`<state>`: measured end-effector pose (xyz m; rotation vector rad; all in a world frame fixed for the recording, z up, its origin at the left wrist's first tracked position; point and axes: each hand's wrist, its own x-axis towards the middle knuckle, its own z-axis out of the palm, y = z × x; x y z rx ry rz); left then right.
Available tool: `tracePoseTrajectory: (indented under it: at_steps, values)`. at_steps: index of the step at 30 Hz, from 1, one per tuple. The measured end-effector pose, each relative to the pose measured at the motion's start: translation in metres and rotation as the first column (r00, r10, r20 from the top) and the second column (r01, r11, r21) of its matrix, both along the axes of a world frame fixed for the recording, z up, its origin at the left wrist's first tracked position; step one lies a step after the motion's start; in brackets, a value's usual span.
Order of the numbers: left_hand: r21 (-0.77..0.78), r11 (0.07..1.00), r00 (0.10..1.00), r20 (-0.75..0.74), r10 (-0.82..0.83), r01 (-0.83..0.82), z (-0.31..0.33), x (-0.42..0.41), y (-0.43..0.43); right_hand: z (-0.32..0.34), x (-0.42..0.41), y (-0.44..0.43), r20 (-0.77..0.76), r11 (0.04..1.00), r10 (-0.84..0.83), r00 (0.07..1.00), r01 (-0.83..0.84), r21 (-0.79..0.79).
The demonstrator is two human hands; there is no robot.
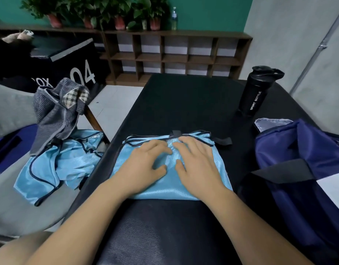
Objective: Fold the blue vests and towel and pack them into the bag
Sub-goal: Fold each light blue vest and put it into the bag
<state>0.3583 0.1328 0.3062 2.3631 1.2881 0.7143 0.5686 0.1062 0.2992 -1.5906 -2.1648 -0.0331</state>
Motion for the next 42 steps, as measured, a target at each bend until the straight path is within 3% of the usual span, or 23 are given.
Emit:
tracePoseTrajectory:
  at_steps: [8, 14, 18, 22, 25, 34, 42]
  values:
    - [-0.105, 0.976, 0.958, -0.238, 0.162, -0.191, -0.002, -0.022, 0.006, -0.004, 0.016, 0.006, 0.109, 0.959, -0.248, 0.963, 0.260, -0.117]
    - [-0.155, 0.955, 0.943, -0.259, 0.209, -0.254, 0.009, -0.036, 0.005, 0.000, 0.020, 0.005, 0.122, 0.944, -0.257, 0.959, 0.276, -0.180]
    - [-0.152, 0.921, 0.930, -0.142, 0.340, -0.360, 0.013, -0.053, 0.010, 0.000, 0.021, 0.006, 0.104, 0.944, -0.254, 0.962, 0.270, -0.191]
    - [-0.120, 0.837, 0.845, -0.101, 0.525, -0.534, 0.011, -0.063, 0.015, 0.000, 0.021, 0.006, 0.092, 0.946, -0.249, 0.964, 0.263, -0.189]
    - [-0.160, 0.761, 0.775, -0.217, 0.594, -0.628, 0.014, -0.065, 0.015, 0.001, 0.022, 0.005, 0.079, 0.949, -0.246, 0.966, 0.257, -0.184]
    - [-0.138, 0.781, 0.777, -0.296, 0.555, -0.610, 0.018, -0.057, 0.018, 0.003, 0.021, 0.005, 0.079, 0.954, -0.235, 0.969, 0.245, -0.170]
    - [-0.241, 0.736, 0.774, -0.155, 0.614, -0.632, 0.038, -0.073, 0.013, 0.009, 0.021, 0.002, -0.109, 0.979, -0.188, 0.976, 0.178, -0.101]
